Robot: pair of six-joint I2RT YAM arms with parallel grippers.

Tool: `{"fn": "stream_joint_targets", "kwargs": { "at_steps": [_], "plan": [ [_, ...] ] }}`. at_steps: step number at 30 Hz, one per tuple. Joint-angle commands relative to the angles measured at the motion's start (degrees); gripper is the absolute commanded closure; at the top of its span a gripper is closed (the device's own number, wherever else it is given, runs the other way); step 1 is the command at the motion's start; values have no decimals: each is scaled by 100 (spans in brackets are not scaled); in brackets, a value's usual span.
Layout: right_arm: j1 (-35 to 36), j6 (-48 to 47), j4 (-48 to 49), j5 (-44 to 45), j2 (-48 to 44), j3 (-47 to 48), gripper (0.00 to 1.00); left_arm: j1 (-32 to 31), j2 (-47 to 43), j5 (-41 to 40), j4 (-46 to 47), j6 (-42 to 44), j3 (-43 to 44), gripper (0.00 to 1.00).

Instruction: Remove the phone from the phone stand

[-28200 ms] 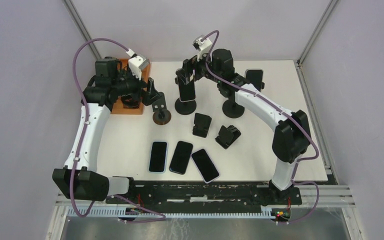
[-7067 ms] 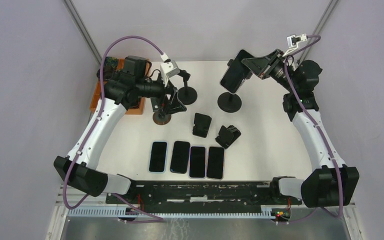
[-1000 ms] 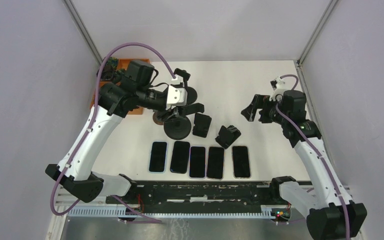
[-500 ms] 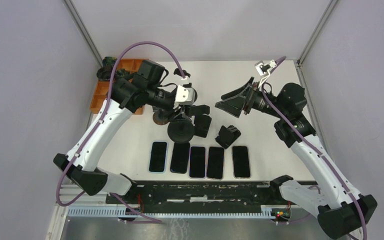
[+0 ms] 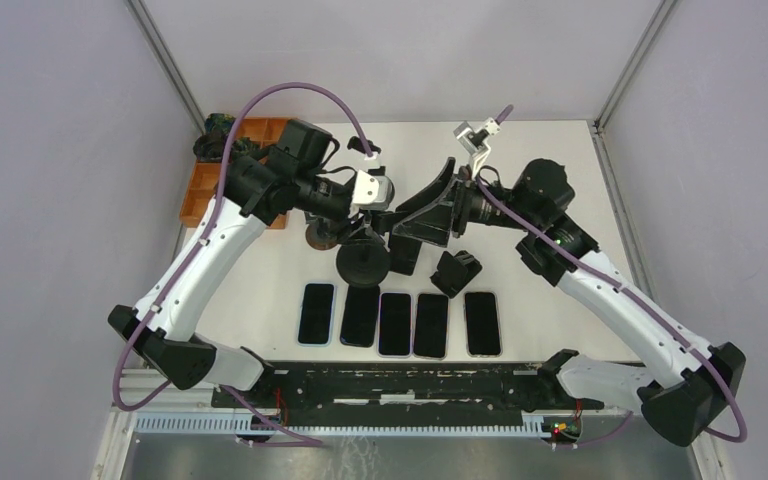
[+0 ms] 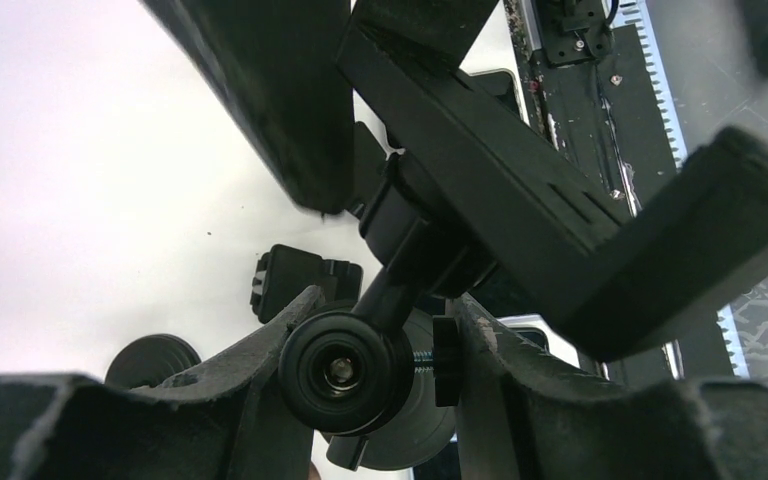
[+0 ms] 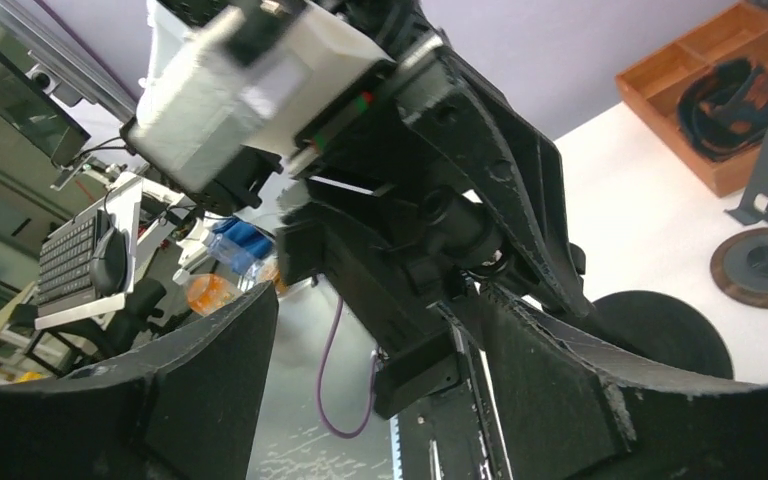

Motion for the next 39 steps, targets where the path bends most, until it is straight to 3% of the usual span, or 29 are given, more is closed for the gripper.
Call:
{"fn": "stream_joint_targets", "kwargs": {
  "at_steps": [1,5,10,15,16,20,21,27,31,37,39],
  "plan": [
    [151,-97,188,-62,205,205,24,-43,-51,403,348,36,528,98],
    [177,174,676,-154,196,25,41,-60,-61,421,261,61,572,98],
    [178,285,942,-199,70,-56,69,-67,27,301,-27,333,606,98],
    [176,268,888,-259,52,-9,78,-88,99,157,-226,474,633,95],
    [181,249,864,-277,56,8,80,-92,110,111,-236,473,633,87],
    [106,-42,531,-105,49,175,100,-94,128,-61,-187,304,686,6],
    [31,-128,428,-30,48,258,100,-94,135,-141,-101,177,712,1],
    [-642,37,499,-28,79,627,100,-94,166,-571,90,-529,1094,0],
    [-1210,176,510,-127,129,845,100,-86,355,-898,-477,-739,1612,0],
    [-1998,97,289,-33,484,1103,100,-40,370,-2220,-176,-1817,1508,0],
    [-2197,-180,8,159,723,1188,100,210,401,-2312,-36,-2071,1510,0]
  ]
}}
